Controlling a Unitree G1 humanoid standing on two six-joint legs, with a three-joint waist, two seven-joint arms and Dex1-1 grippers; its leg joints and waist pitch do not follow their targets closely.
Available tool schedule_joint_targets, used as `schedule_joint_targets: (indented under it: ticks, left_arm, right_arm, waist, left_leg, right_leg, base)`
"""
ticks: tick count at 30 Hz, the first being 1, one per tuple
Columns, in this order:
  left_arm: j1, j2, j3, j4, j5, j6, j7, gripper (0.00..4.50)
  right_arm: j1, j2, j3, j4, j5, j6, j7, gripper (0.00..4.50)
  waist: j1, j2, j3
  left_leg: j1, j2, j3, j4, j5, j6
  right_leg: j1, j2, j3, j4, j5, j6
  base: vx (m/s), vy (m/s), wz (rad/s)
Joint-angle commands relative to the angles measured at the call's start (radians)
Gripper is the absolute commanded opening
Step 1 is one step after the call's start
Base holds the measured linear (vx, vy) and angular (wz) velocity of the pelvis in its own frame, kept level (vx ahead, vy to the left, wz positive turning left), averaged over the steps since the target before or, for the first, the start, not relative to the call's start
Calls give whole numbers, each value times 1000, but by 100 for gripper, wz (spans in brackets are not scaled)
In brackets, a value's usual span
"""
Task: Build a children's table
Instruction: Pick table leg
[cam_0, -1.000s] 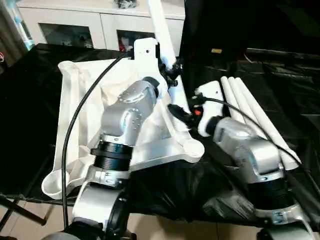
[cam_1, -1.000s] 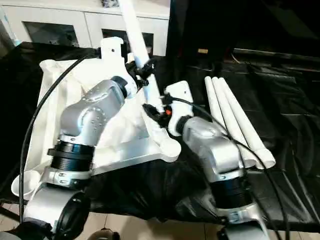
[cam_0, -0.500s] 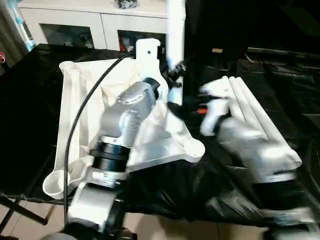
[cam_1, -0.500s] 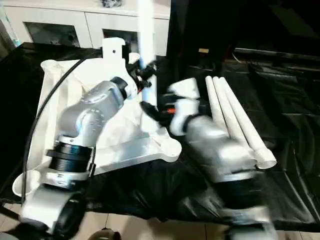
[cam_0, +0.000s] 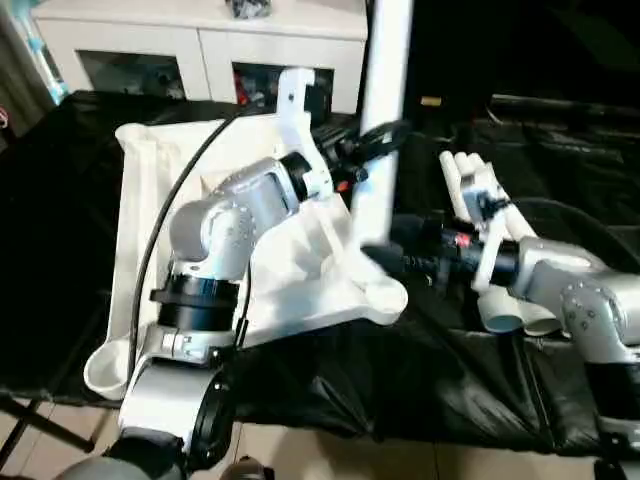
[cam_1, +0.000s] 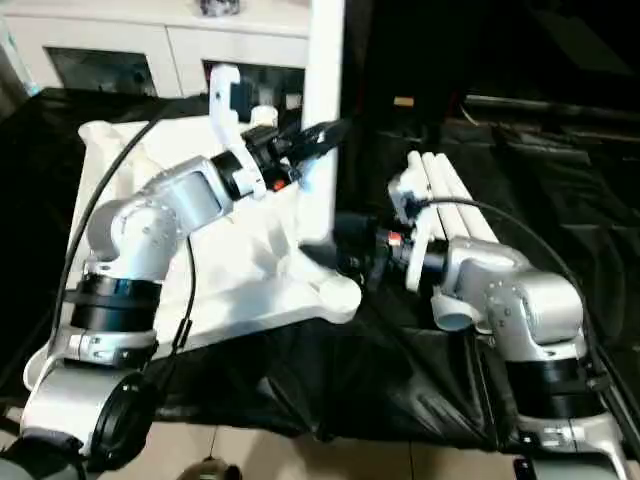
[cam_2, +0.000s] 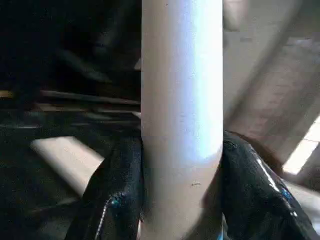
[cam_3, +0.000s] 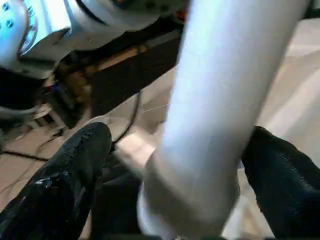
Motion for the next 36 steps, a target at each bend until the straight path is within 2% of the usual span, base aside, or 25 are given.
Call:
schedule_joint_targets:
  ticks: [1, 4, 9, 17, 22, 26, 31, 32, 33, 36]
  left_arm:
    - [-11, 13, -34, -61, -48, 39, -84, 185]
    - [9, 33, -75, -85, -62, 45, -166, 184]
    - [15, 24, -69, -84, -84, 60, -170, 184]
    - [13, 27, -67, -77, -90, 63, -182, 184]
    - [17, 27, -67, -84, -104, 70, -181, 184]
    - [22, 26, -66, -88, -103, 75, -173, 184]
    - [23, 24, -63, -92, -103, 77, -167, 184]
    - [24, 22, -63, -93, -100, 75, -162, 184]
    - [25, 22, -63, -94, -99, 74, -159, 184]
    - [15, 8, -63, -76, -46, 55, -68, 184]
  right_arm:
    - [-17, -17, 4, -3, 27, 15, 31, 433]
    - [-24, -21, 1, 2, 35, 17, 56, 433]
    - [-29, -31, -3, 10, 47, 22, 80, 433]
    - [-28, -50, -3, -6, 68, 39, 117, 352]
    - [-28, -53, 2, -8, 67, 38, 119, 309]
    - [-34, -49, 7, -5, 63, 39, 117, 275]
    - [-33, -46, 14, -3, 57, 33, 112, 234]
    - [-31, -46, 21, -3, 44, 20, 106, 221]
    - [-30, -46, 26, -3, 34, 11, 101, 249]
    - [-48, 5, 14, 29, -8, -13, 1, 272]
  waist:
    - [6, -10, -76]
    - [6, -9, -75]
    - [5, -9, -74]
    - [5, -12, -76]
    - [5, -14, -75]
    - [5, -21, -76]
    - [6, -20, -75]
    - [5, -23, -75]
    - [6, -21, -76]
    - [2, -23, -75]
  left_leg:
    - [25, 46, -11, -63, -110, 41]
    - [25, 46, -10, -64, -113, 43]
    - [25, 46, -11, -65, -129, 30]
    - [24, 46, -10, -63, -112, 36]
    - [24, 46, -10, -62, -111, 40]
    - [24, 46, -9, -62, -104, 44]
    - [24, 46, -9, -62, -100, 43]
    - [23, 46, -9, -61, -97, 44]
    - [23, 46, -9, -61, -94, 43]
    - [23, 47, -10, -62, -94, 34]
  right_leg:
    - [48, -54, 30, -55, -1, -296]
    - [47, -53, 30, -56, -25, -291]
    - [49, -54, 31, -59, -51, -281]
    - [49, -53, 30, -58, -42, -276]
    - [48, -53, 30, -59, -54, -276]
    - [48, -53, 30, -59, -56, -274]
    - [47, -53, 30, -59, -64, -268]
    - [47, -54, 30, -59, -61, -267]
    - [47, -54, 30, -57, -58, -267]
    - [44, -53, 30, -57, -63, -263]
  base:
    - [0, 0, 0]
    - [0, 0, 0]
    - [0, 0, 0]
    - [0, 0, 0]
    - [0, 0, 0]
    - [0, 0, 0]
    - [0, 0, 0]
    - [0, 0, 0]
    - [0, 0, 0]
    - [0, 0, 0]
